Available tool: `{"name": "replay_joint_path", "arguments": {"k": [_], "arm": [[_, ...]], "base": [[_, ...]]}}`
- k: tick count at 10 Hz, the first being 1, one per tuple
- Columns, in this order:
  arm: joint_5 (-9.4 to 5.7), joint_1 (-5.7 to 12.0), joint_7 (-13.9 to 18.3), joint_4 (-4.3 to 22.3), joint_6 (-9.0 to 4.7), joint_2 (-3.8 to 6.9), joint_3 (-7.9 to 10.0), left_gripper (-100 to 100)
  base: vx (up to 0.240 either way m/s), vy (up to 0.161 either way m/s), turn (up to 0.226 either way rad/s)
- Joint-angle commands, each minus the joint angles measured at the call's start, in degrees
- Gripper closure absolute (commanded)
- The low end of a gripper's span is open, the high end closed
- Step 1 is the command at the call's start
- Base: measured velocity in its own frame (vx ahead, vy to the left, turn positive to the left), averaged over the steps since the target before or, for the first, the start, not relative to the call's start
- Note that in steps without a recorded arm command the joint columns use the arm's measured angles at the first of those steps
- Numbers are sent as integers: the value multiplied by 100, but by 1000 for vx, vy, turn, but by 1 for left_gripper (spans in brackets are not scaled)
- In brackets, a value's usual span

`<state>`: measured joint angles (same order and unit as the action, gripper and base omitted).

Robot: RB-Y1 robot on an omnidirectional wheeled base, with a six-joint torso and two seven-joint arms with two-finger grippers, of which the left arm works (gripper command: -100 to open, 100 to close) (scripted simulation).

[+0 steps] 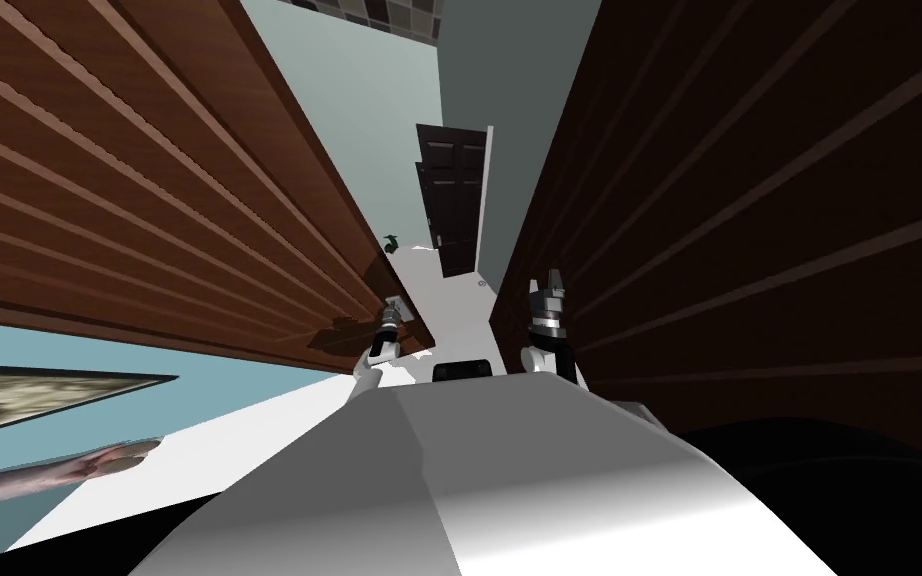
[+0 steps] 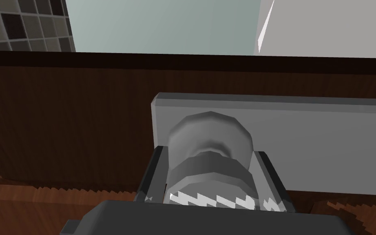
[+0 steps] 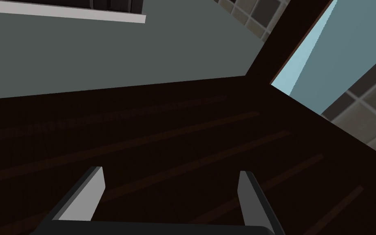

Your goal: Pull the door open

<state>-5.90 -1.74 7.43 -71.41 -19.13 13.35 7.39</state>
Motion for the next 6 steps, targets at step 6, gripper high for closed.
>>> {"name": "replay_joint_path", "arguments": {"k": [6], "arm": [[-82,-175,407,-26,-94,433,-333,100]], "base": [[-209,52,-145]]}}
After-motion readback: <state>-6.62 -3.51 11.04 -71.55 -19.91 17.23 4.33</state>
